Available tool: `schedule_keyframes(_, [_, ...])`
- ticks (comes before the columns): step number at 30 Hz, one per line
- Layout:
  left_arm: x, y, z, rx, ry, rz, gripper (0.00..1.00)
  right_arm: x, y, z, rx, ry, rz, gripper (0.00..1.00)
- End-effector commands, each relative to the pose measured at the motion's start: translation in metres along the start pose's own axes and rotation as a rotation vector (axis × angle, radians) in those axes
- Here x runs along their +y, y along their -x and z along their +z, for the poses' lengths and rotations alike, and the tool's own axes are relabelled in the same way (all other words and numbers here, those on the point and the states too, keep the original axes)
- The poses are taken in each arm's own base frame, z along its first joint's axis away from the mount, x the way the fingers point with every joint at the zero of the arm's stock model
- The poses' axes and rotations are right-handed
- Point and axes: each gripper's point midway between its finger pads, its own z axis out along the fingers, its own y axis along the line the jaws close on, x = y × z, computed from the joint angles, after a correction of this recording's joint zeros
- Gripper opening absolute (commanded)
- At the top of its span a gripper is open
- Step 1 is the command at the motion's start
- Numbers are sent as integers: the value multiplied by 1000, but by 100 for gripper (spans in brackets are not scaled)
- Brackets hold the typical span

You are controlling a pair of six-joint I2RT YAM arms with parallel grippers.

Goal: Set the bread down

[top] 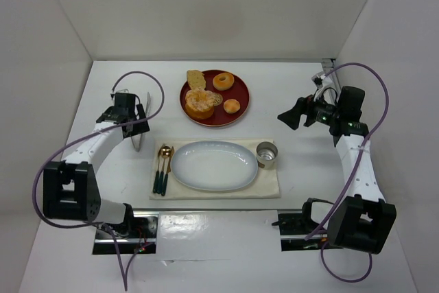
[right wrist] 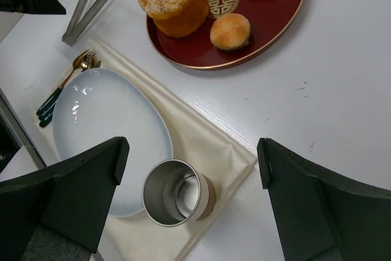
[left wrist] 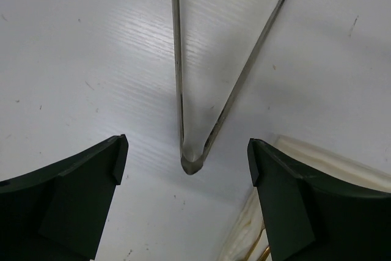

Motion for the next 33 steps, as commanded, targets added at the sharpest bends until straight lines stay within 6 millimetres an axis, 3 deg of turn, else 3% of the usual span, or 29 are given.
schedule_keyframes(1, [-12,22,10,-26,-63,-19,98,11,16,-6,-37,31,-76,100])
schedule_keyframes(4, [-17,14,24,20,-82,-5,98,11,16,-6,-37,31,-76,100])
schedule_keyframes(10, [-28,20,33,17,-128,24,98,12,18,-8,-42,30,-83,100])
schedule_keyframes(18, [-22,11,59,79,-110,52,96,12,18,-8,-42,30,-83,100])
schedule_keyframes(33, [-26,5,82,129,-157,99,90,13,20,-8,-48,39,-91,100])
